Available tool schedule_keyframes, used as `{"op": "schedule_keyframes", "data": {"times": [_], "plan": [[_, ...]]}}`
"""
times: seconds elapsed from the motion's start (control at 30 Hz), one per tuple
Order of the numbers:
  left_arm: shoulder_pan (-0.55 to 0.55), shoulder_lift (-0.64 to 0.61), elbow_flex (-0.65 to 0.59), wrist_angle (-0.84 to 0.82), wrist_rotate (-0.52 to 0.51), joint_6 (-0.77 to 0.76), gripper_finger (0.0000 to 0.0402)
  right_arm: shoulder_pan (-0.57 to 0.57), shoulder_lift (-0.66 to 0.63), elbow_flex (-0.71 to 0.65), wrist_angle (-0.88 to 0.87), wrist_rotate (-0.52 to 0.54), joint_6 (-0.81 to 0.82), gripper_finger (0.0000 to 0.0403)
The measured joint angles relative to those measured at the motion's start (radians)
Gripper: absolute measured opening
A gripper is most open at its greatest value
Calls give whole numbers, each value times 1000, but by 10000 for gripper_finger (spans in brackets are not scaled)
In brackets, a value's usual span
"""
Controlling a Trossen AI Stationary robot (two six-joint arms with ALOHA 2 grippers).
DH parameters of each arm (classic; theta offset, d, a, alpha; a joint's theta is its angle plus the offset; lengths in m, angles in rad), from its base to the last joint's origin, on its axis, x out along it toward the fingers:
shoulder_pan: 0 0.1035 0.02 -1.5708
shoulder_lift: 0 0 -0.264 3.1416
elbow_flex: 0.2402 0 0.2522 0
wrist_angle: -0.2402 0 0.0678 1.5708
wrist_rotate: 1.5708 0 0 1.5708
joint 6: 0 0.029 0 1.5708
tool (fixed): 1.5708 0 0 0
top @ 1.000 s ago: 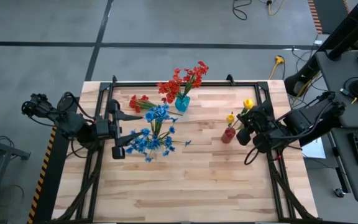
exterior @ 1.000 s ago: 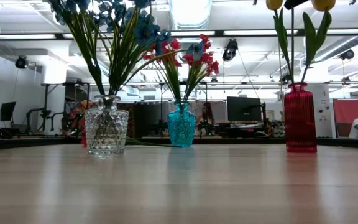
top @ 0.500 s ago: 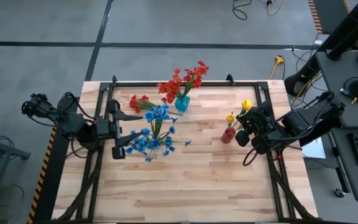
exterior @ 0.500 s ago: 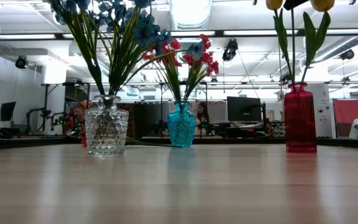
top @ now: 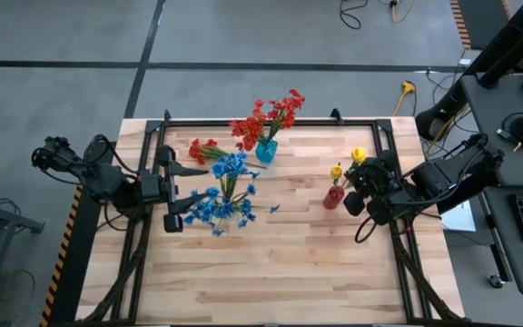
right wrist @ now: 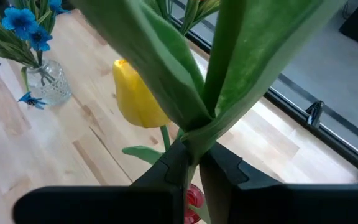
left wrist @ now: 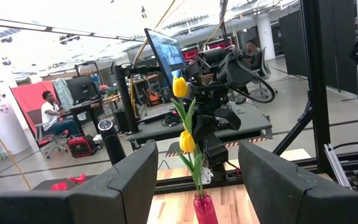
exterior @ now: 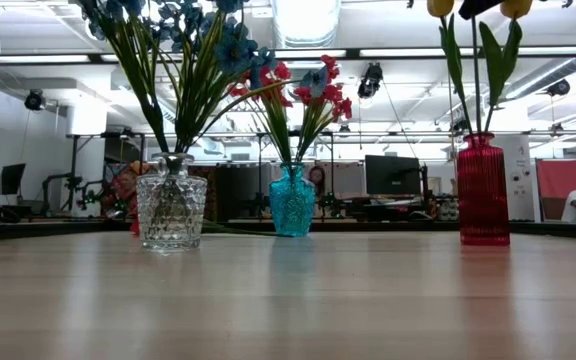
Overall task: Sort flowers into vase by color
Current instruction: Put the yellow flower into the red vase, then put the red flowers into the blue vase
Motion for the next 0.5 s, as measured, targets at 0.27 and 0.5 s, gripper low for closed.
{"op": "schedule_keyframes", "data": {"times": [0.27, 0.5], "plan": [[0, 0, 0, 0, 0, 0, 206, 0, -2, 1, 0, 1, 10, 90], [0, 0, 0, 0, 0, 0, 206, 0, -2, 46, -4, 2, 9, 136]]}}
